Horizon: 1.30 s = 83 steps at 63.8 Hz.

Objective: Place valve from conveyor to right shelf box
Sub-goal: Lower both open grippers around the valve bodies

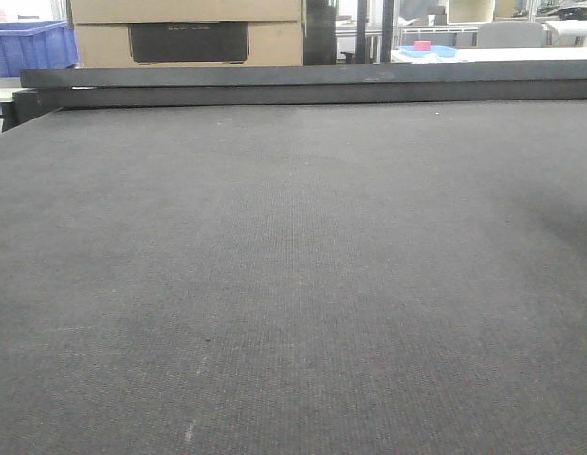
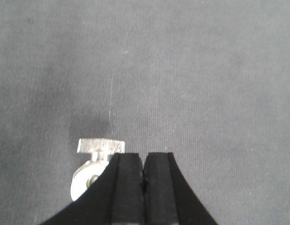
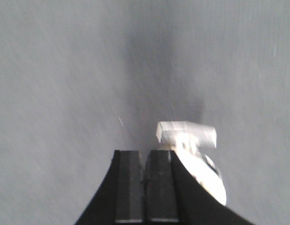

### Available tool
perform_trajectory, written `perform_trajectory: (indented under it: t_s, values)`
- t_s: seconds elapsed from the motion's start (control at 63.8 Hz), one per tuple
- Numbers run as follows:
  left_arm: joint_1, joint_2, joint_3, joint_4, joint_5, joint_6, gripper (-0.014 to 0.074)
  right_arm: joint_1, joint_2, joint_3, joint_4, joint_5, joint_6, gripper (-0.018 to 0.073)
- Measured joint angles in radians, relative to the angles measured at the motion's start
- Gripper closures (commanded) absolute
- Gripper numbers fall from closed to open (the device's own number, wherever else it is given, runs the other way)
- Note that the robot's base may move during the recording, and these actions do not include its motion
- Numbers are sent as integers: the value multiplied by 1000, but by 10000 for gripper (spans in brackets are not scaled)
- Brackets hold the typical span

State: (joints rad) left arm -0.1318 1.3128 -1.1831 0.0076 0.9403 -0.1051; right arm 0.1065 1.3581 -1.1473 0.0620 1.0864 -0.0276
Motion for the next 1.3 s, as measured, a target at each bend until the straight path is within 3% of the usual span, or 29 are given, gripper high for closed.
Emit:
perform_trajectory:
  t_s: [0.094,0.173,0.282,0.392,0.69,1.302]
  values:
    - [0,0,0,0,7,0,708,0,6,-9,-44,33,0,641]
    - [0,0,0,0,12,0,708,0,6,-9,-62,56,0,478]
    - [0,0,0,0,19,0,708,0,6,-11,-73,80,1,183]
    - [0,0,0,0,23,0,708,0,8,-11,-76,112,1,48]
    - [0,0,0,0,67,0,708,-45,62,-11,-86,120,-9,39]
    - [0,0,0,0,67,0,708,-63,241,-11,-39,79,-32,42]
